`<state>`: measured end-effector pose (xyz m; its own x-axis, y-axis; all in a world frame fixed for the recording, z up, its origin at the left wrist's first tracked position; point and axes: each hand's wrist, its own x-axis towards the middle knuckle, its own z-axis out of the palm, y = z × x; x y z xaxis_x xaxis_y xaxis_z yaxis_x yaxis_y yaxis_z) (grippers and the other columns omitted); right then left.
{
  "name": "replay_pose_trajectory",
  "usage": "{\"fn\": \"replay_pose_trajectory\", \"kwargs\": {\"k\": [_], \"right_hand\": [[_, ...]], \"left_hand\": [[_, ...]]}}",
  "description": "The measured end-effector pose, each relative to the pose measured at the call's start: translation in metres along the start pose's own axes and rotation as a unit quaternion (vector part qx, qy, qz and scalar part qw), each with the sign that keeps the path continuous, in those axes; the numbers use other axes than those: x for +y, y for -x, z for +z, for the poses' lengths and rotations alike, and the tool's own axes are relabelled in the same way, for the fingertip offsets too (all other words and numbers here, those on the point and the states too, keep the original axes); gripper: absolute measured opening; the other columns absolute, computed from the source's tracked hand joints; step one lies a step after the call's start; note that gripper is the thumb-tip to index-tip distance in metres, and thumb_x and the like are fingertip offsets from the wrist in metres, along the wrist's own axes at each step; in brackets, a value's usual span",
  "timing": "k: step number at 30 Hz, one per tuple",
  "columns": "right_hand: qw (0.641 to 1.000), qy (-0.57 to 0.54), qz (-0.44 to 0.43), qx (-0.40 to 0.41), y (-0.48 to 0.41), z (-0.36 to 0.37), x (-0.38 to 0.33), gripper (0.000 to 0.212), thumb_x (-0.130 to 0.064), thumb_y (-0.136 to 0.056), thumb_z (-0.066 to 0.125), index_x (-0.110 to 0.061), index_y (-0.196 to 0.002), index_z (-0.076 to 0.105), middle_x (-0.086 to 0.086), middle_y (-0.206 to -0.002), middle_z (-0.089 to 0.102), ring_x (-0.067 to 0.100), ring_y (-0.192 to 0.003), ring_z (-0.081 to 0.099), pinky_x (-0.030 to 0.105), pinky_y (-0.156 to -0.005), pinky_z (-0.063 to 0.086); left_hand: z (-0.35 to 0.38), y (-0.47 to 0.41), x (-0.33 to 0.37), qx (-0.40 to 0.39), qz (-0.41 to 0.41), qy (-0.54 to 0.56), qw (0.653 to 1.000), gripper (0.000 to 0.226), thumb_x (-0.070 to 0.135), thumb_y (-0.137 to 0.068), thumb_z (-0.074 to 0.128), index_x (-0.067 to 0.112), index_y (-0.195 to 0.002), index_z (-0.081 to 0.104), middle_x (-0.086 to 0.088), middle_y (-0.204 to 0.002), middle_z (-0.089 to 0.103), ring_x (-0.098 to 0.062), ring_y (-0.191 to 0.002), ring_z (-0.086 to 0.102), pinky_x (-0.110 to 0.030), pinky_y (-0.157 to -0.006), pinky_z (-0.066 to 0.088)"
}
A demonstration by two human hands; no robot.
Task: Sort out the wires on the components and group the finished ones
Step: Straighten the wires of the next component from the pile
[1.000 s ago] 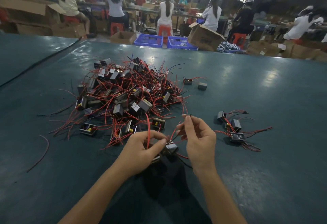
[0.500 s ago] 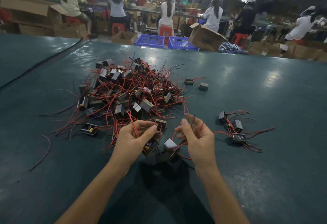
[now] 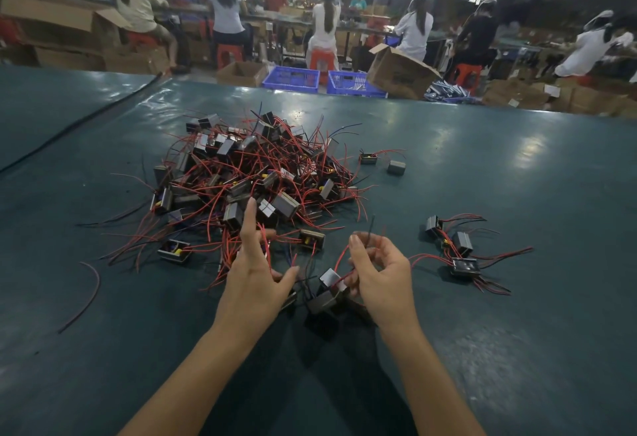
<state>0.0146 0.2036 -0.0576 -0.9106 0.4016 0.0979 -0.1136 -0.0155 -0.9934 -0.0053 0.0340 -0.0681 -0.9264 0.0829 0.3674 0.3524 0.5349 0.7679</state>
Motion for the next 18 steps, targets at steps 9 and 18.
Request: {"fn": "replay_pose_trajectory", "kwargs": {"k": [9, 18], "right_hand": [[0.997, 0.006, -0.075, 0.023, 0.0037, 0.0005, -0.0058, 0.012, -0.017, -0.099, 0.054, -0.019, -0.1, 0.065, -0.009, -0.058, 0.061, 0.004, -0.046, 0.051, 0.018, -0.047, 0.047], [0.996, 0.016, -0.083, 0.019, 0.0043, -0.0011, -0.008, 0.016, -0.018, -0.099, 0.054, -0.025, -0.094, 0.068, -0.008, -0.057, 0.055, 0.014, -0.053, 0.044, 0.027, -0.048, 0.041]], "left_hand": [[-0.0003, -0.0038, -0.0001, 0.081, 0.221, -0.219, 0.947, 0.038, 0.01, -0.067, 0.085, 0.019, -0.101, 0.071, -0.005, -0.125, 0.06, -0.026, -0.114, 0.055, -0.035, -0.096, 0.029], [-0.0024, -0.0023, -0.004, -0.045, 0.143, -0.22, 0.964, 0.021, 0.016, -0.073, 0.084, 0.022, -0.091, 0.075, 0.011, -0.083, 0.07, -0.019, -0.082, 0.064, -0.031, -0.082, 0.025]]}}
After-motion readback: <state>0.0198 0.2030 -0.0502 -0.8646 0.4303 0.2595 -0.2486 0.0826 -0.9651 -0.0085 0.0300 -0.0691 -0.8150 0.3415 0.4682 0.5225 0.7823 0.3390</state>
